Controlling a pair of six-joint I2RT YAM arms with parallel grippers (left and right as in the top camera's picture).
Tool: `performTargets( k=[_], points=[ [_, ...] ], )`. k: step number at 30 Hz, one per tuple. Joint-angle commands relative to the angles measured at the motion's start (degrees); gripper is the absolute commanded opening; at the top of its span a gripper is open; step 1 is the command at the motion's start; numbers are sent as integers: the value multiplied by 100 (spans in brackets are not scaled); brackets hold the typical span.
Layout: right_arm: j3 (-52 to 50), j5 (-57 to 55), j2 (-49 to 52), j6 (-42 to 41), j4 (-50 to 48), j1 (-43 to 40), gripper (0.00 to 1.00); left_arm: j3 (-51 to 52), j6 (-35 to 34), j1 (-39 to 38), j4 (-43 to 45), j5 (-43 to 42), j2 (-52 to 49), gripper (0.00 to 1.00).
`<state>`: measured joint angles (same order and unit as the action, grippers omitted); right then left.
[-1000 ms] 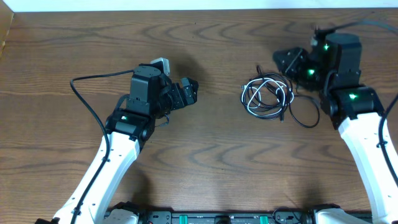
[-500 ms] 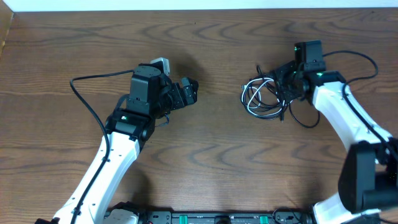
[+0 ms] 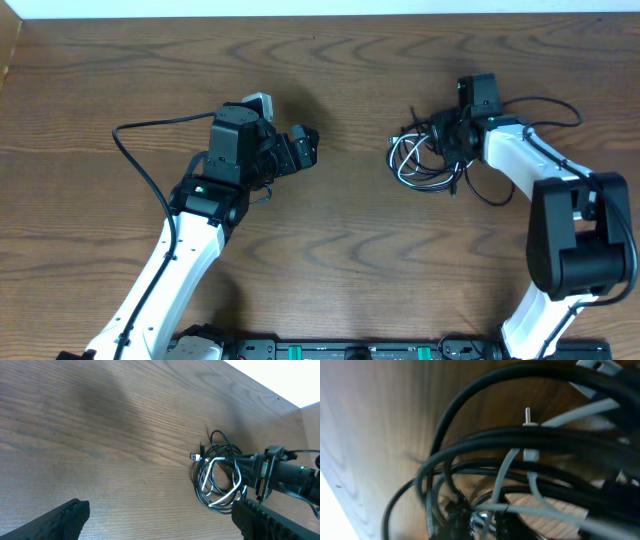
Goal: Untangle cables
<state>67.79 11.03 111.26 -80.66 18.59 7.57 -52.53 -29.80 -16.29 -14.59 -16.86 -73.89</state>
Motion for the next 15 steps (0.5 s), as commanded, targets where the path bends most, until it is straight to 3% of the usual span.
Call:
performTargets(
  k=[1,8,15],
  points=[
    [-24,136,-9,295,-46,-13,1,-142,57,-7,7,-63,-22,97],
    [-22,1281,-643,1987,-988,-4,1,-142,55,-7,7,-63,-22,97],
    [-20,1493,-2087,3777,-566,280,2,-142,57,-7,7,-63,-22,97]
  ],
)
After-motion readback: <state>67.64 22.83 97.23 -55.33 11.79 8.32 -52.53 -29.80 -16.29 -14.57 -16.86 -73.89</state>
